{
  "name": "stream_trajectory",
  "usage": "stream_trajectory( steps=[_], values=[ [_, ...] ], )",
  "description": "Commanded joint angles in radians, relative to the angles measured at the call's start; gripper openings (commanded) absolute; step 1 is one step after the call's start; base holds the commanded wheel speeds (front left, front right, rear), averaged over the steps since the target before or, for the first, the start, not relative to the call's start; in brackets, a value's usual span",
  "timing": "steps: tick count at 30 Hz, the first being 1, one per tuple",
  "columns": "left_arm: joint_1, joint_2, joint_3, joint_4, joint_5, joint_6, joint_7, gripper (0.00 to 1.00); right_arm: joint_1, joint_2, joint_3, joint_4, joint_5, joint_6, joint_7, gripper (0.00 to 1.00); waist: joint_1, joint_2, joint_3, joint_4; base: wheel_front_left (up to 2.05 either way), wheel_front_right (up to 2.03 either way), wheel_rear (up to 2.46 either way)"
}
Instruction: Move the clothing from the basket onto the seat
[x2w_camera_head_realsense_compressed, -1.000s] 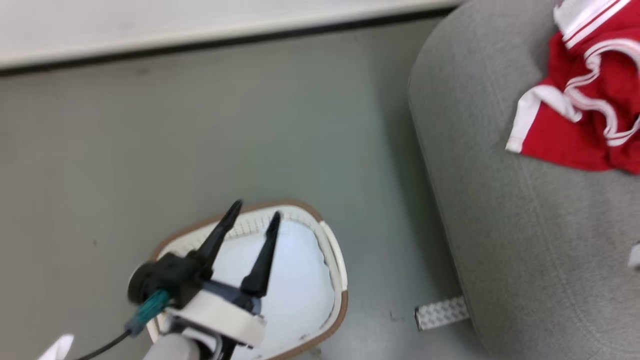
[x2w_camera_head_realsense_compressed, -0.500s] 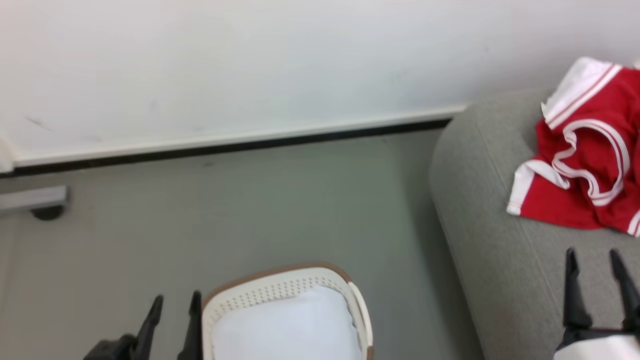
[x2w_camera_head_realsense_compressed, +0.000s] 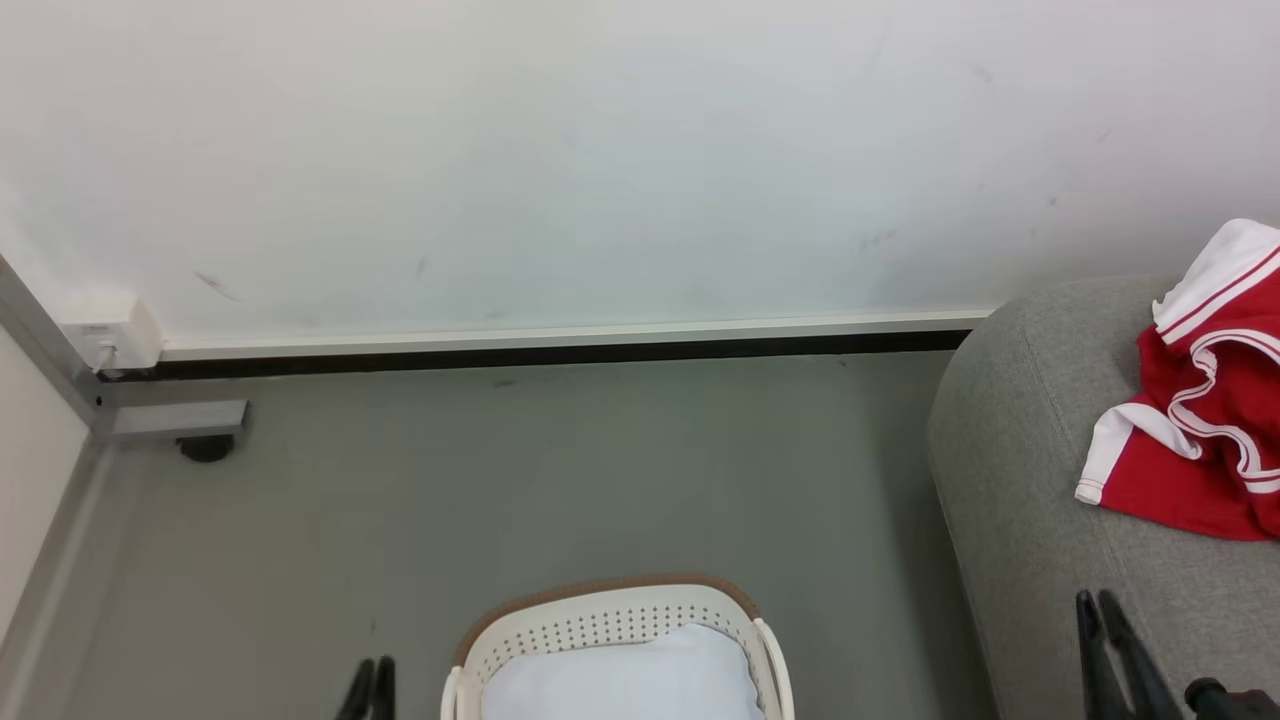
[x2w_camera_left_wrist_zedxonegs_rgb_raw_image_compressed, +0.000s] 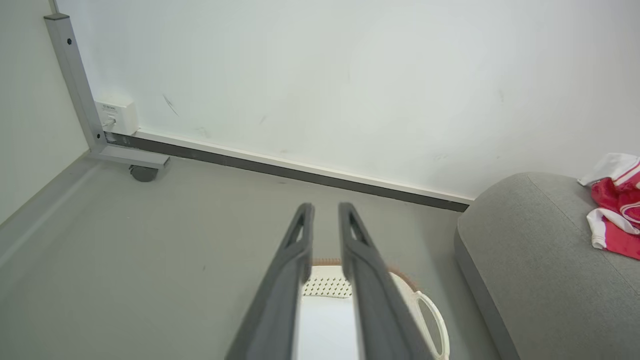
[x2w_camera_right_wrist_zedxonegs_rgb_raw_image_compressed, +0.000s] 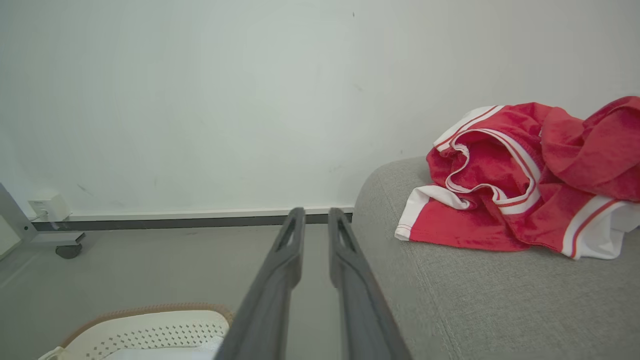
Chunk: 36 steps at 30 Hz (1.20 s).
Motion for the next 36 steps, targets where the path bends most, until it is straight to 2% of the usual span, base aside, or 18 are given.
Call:
stream_trajectory(
  steps=[1, 4, 20, 36],
  values=[
    [0.001, -0.003, -0.001, 0.007, -0.002, 0.000, 0.001, 0.00, 0.001, 0.003, 0.000, 0.007, 0.003, 0.000, 0.001, 0.00, 0.0002, -0.0001, 0.000, 0.000, 0.00, 0.00, 0.00],
    [0.004, -0.010, -0.008, 0.031, -0.006, -0.001, 0.002, 0.00, 0.005, 0.010, 0.001, 0.033, 0.006, 0.000, 0.002, 0.00, 0.0002, -0.0001, -0.001, 0.001, 0.00, 0.00, 0.00],
    [-0.046, -0.021, 0.045, 0.042, -0.269, -0.030, 0.082, 0.00, -0.023, 0.005, -0.013, 0.021, 0.309, 0.000, 0.081, 0.00, 0.0002, -0.0001, -0.001, 0.011, 0.00, 0.00, 0.00],
    [-0.088, -0.030, 0.089, 0.050, -0.487, -0.055, 0.148, 0.00, -0.045, 0.001, -0.024, 0.011, 0.560, -0.001, 0.147, 0.00, 0.0002, -0.0001, -0.001, 0.020, 0.00, 0.00, 0.00]
  ],
)
